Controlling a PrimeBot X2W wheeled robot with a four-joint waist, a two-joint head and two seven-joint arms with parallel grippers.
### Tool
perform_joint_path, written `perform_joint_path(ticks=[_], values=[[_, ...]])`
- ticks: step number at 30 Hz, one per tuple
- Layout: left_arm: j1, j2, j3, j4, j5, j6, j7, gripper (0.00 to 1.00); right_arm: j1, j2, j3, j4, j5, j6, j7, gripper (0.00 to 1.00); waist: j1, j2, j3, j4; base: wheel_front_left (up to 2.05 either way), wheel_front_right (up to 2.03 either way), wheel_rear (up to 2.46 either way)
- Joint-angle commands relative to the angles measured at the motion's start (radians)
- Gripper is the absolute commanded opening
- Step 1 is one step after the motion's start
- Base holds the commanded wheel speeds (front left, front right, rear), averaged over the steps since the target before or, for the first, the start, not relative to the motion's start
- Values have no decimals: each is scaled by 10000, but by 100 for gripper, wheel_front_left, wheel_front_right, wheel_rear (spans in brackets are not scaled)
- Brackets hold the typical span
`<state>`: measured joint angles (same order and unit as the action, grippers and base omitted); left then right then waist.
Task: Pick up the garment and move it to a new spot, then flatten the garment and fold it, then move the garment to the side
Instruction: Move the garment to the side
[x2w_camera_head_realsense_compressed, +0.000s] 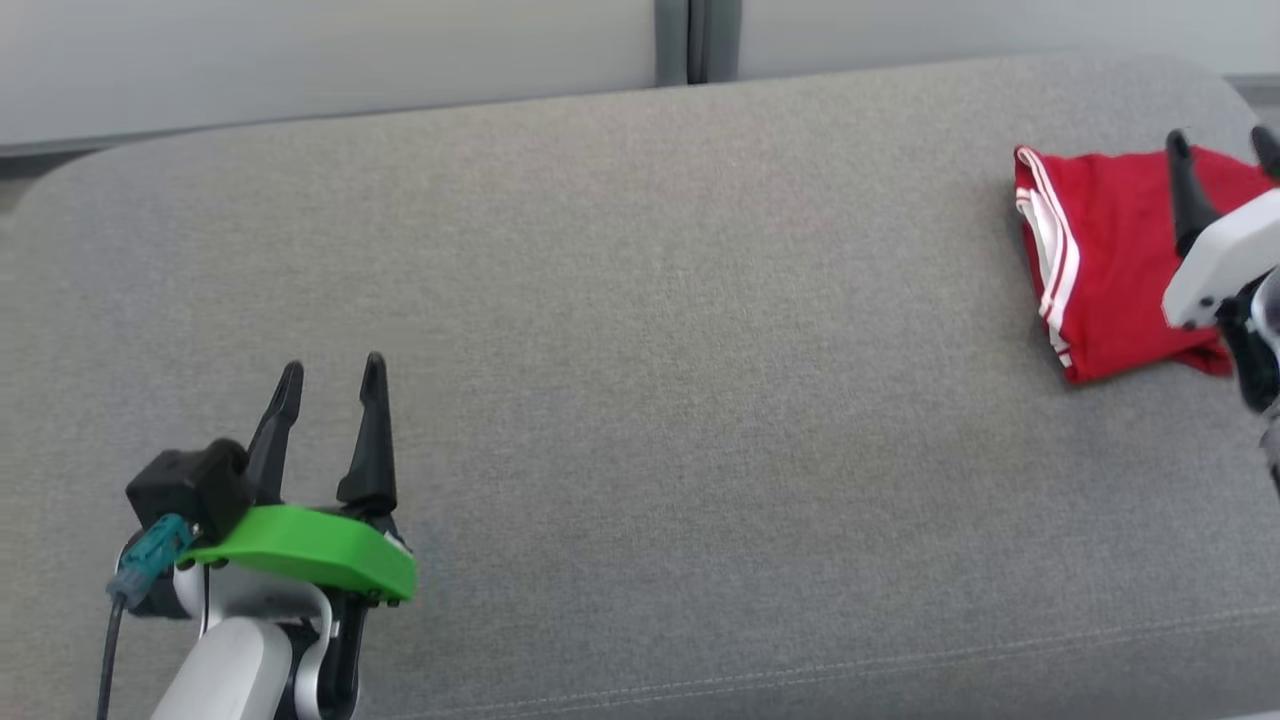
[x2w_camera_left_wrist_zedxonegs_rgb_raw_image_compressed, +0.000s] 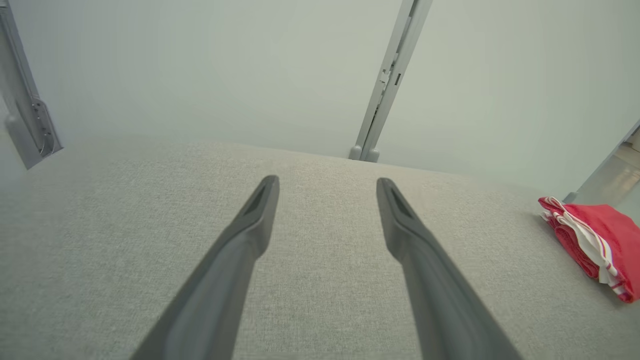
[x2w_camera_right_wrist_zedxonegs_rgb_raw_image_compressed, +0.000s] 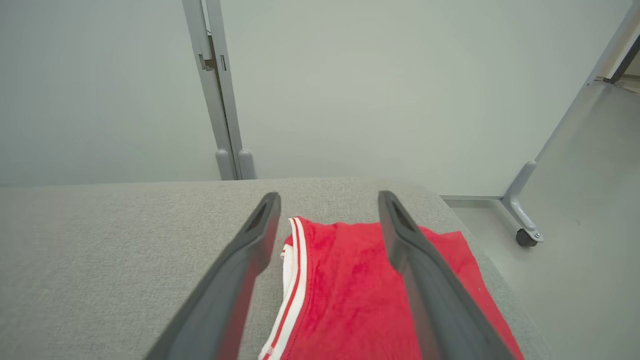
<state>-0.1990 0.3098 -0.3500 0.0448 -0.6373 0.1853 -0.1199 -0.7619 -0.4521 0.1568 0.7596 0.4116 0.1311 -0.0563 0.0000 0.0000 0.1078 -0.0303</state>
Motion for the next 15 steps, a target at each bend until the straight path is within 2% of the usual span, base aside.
perform_joint_path(ticks=[1,8,15], values=[[154,61,45,68,-74,73,-13,100,268,66,-5,-110,86,-9,-85,100,0,0,-621,434,0,0,0],[833,214,206,482,-251,180,-141,100,2017,945,-412,-1500,334,-9,-245,100,0,0,-1187,781,0,0,0],[1398,335,357,543,-253,314,-417,100,3706,1858,-991,-3404,-198,-9,-40,100,0,0,-1315,947,0,0,0]])
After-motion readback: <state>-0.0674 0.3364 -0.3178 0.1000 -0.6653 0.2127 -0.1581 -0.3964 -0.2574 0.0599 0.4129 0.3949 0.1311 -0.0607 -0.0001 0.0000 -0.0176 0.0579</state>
